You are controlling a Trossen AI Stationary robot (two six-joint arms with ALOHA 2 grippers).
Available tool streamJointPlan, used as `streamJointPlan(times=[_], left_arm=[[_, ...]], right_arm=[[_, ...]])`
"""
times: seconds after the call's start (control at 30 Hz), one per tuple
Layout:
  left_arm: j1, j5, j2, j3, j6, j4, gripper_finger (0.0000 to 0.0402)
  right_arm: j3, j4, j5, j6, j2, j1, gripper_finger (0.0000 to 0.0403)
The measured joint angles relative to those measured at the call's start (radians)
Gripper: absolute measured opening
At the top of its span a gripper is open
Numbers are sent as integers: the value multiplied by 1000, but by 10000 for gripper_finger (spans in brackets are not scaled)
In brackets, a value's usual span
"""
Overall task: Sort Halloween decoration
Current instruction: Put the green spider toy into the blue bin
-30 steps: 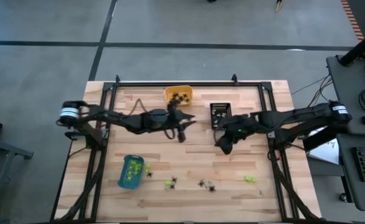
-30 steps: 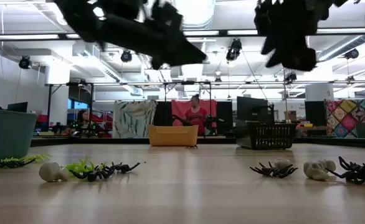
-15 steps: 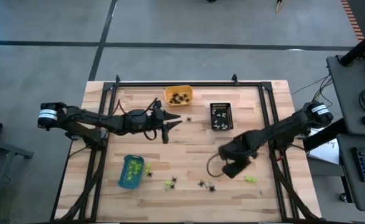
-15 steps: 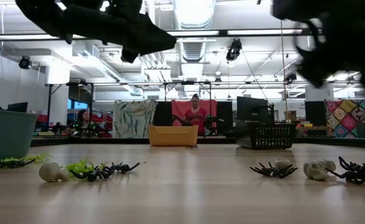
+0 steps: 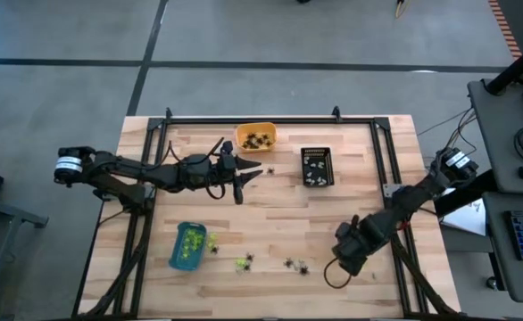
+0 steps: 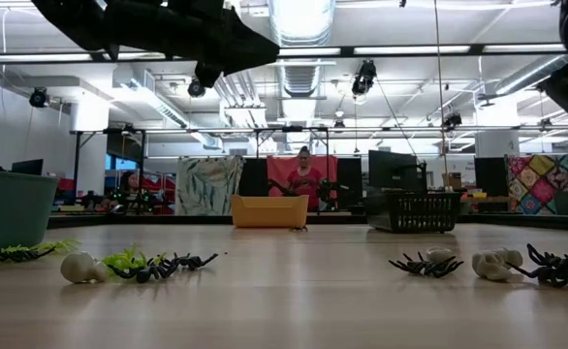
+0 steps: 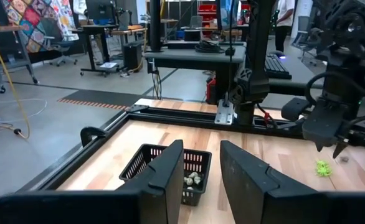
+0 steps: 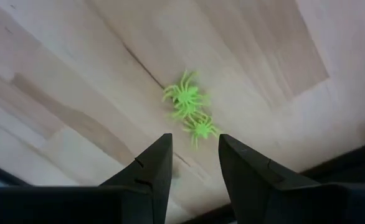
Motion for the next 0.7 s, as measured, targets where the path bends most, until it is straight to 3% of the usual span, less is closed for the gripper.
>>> streamJointPlan(times=[0.23,0.7], left_arm=[[-1,0,0,0,-7,0,88],[-2,1,1,-1,-17,-13,88]], right_arm=[[-1,108,83,19,12,44,123],[4,111,74,-86,197,57,123]])
